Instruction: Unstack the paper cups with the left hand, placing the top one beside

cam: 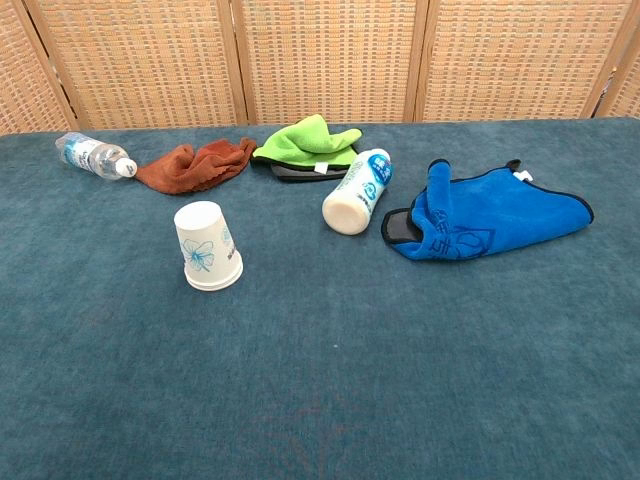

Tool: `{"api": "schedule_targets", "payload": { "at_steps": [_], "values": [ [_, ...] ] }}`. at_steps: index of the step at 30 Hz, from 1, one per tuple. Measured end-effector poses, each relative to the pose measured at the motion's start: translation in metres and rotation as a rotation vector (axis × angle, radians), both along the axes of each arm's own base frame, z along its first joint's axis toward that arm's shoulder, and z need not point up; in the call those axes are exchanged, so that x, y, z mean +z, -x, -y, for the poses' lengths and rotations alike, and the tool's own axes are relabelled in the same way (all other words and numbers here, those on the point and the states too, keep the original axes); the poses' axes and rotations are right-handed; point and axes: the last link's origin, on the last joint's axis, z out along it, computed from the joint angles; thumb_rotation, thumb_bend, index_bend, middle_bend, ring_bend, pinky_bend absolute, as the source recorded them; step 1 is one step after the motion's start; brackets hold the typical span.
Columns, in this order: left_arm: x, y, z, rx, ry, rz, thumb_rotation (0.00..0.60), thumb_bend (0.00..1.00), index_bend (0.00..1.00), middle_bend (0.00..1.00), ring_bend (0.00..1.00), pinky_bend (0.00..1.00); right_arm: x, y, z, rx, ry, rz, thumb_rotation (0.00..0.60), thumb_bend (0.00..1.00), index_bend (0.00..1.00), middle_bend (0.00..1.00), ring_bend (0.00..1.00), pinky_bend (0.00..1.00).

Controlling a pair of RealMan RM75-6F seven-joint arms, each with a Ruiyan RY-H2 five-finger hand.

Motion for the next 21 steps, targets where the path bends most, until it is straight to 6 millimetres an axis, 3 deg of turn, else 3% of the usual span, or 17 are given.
{"api": "schedule_targets", "payload": {
  "at_steps": [21],
  "values": [
    [-0.0032, -0.0035, -0.0005, -0.008, 0.015, 0.011, 0.6, 0.24, 0.0, 0.0, 0.0, 0.0, -0.0021, -0.0004, -0.0017, 0.0, -0.012, -0.005, 0.6, 0.09, 0.0, 0.0, 0.0, 0.0]
  ]
}}
